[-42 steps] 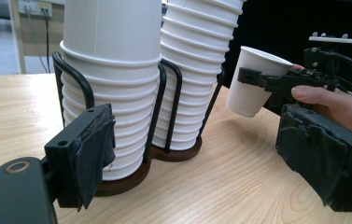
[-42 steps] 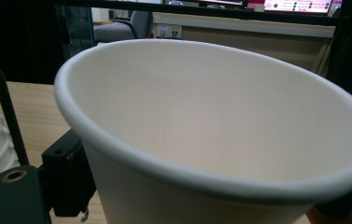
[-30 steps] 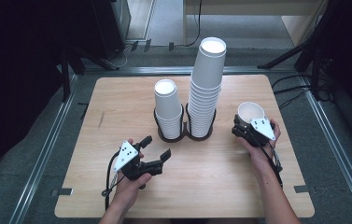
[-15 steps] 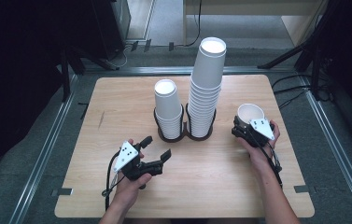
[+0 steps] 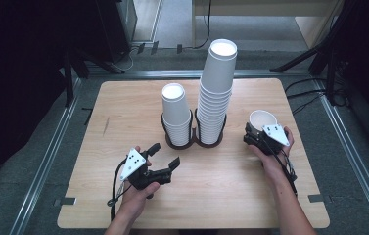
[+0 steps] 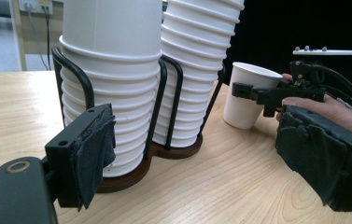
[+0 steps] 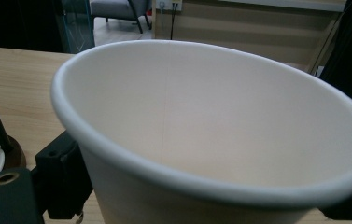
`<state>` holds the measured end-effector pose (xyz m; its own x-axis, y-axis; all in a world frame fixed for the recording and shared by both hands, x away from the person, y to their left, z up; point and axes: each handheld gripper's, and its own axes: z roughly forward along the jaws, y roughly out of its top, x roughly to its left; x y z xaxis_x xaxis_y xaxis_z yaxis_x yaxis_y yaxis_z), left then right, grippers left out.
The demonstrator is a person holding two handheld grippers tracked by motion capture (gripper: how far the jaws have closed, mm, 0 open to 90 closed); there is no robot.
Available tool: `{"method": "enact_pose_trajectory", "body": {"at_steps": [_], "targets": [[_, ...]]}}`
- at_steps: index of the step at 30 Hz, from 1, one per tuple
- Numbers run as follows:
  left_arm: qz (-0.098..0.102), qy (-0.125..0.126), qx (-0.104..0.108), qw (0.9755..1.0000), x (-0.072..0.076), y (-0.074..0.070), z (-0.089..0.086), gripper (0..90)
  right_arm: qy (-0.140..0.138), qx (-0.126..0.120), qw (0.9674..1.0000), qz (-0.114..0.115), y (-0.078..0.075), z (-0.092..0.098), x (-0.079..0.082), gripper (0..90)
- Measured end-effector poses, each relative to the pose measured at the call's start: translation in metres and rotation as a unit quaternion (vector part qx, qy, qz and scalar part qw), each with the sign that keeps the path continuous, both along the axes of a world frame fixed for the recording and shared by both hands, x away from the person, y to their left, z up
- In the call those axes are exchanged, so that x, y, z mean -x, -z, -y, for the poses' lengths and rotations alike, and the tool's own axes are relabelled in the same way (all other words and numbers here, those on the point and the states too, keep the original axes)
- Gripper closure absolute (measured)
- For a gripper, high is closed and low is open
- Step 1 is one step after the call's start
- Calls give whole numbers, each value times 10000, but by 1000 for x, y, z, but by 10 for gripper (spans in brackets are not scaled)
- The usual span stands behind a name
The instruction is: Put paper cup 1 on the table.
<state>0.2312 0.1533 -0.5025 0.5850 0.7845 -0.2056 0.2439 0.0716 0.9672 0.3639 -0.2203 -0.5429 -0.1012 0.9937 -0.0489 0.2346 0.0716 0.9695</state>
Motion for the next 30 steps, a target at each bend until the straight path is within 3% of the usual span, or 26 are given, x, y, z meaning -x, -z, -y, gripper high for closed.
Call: {"method": "enact_pose_trajectory", "body": {"at_steps": [3,9,12,16,30], "targets": [[3,28,-4,10000,0,0,1,120,-14,9,10000,-12,0,0,0,107],[-7,27,-3,10000,0,0,1,120,-152,-54,9999,-58,-2,0,2,0],[-6,16,-31,10000,1,0,2,120,-216,-125,9996,-90,-4,0,5,0],[-8,11,-31,10000,1,0,3,120,-105,-312,9993,-191,-7,0,11,0],[-5,-3,-25,10000,1,0,1,120,-114,-253,9991,-315,1,5,43,0]]}}
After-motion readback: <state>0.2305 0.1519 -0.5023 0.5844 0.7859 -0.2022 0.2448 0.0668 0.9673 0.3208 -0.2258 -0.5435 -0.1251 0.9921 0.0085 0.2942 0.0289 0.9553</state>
